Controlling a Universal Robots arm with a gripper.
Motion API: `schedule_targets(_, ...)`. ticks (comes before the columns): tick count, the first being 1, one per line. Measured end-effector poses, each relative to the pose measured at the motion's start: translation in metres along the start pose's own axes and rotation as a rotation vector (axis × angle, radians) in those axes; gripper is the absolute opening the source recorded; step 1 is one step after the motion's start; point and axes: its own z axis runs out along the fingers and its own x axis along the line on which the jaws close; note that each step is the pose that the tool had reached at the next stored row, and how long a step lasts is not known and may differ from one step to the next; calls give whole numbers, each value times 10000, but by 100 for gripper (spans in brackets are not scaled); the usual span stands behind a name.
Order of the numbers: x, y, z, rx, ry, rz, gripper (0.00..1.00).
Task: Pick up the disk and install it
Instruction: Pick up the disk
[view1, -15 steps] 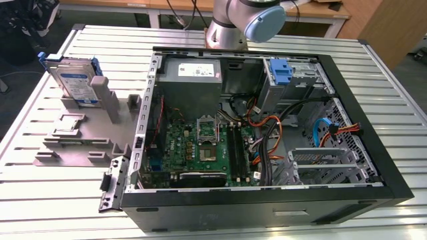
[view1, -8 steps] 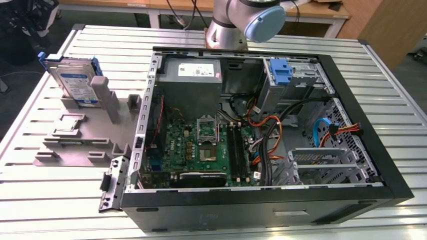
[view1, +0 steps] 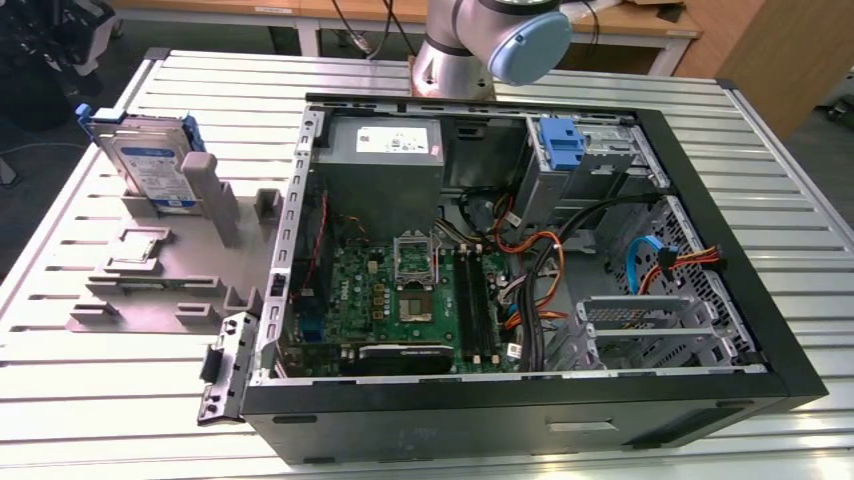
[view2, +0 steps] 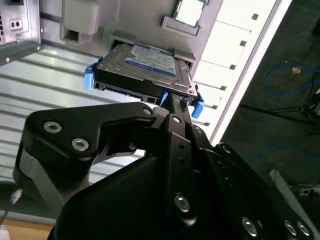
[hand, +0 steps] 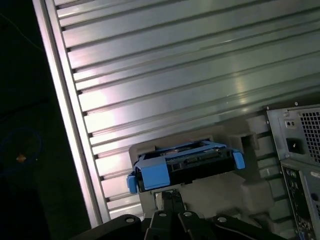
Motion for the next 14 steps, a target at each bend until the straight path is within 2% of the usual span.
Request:
schedule_targets(6,0,0,4,16,-22,873,10)
schedule_targets(14,0,0,10,43,-59,2313,10)
